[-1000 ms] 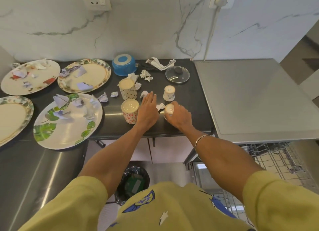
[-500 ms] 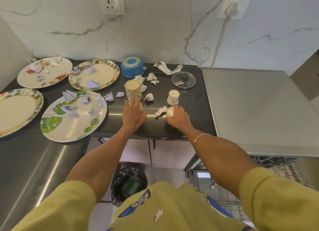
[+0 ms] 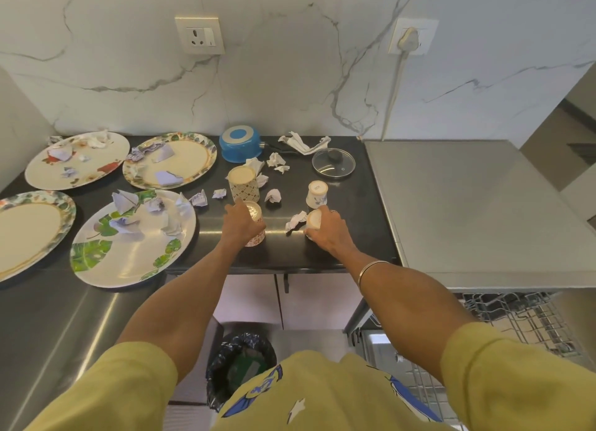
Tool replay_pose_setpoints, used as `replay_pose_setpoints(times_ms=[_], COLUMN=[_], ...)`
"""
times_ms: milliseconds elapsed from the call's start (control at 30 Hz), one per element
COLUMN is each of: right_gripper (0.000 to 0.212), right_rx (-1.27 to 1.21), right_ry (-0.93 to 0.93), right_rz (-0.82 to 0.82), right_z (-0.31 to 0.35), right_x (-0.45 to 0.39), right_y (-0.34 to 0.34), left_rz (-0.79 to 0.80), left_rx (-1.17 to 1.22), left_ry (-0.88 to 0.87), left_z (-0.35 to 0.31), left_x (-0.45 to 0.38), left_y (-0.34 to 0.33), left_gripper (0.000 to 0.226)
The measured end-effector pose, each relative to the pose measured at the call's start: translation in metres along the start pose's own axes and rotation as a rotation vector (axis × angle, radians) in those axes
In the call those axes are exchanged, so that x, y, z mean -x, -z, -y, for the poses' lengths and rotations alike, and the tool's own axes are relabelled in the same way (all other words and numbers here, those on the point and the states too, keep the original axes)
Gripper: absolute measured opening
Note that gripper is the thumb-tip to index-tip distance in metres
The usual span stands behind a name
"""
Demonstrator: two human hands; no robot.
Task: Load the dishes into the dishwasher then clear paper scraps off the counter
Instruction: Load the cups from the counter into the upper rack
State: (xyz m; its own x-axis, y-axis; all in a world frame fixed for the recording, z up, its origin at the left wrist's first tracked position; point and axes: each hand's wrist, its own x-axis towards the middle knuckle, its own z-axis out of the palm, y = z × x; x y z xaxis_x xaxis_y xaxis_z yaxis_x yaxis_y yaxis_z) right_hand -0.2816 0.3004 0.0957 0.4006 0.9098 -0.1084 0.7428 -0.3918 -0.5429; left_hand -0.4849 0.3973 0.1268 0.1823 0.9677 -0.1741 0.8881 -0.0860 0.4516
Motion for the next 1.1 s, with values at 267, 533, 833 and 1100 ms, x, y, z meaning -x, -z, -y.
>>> replay_pose_setpoints(times_ms=[267, 533, 833, 1100], right_gripper=[0.066, 0.065, 0.067, 0.063], right_rx=[-0.048, -0.058, -0.073, -0.11], right_ry=[-0.057, -0.162, -0.389, -0.537], right_rz=[-0.097, -0.223, -0.36, -0.486], right_z=[-0.007, -0.033, -0.093, -0.145], right_x=[0.011, 0.042, 0.107, 0.168], right_y=[0.016, 0.039, 0.058, 0.079], left_rz=[-0.137, -0.04, 0.046, 0.182], left_rx=[0.007, 0.008, -0.056, -0.038], left_ry=[-0.008, -0.278, -0.509, -0.657], left_z=[-0.014, -0.06, -0.122, -0.184], left_x=[0.02, 0.035, 0.078, 0.132], left_y=[-0.008, -0.024, -0.072, -0.104], left_gripper=[0.079, 0.087, 0.089, 0.076])
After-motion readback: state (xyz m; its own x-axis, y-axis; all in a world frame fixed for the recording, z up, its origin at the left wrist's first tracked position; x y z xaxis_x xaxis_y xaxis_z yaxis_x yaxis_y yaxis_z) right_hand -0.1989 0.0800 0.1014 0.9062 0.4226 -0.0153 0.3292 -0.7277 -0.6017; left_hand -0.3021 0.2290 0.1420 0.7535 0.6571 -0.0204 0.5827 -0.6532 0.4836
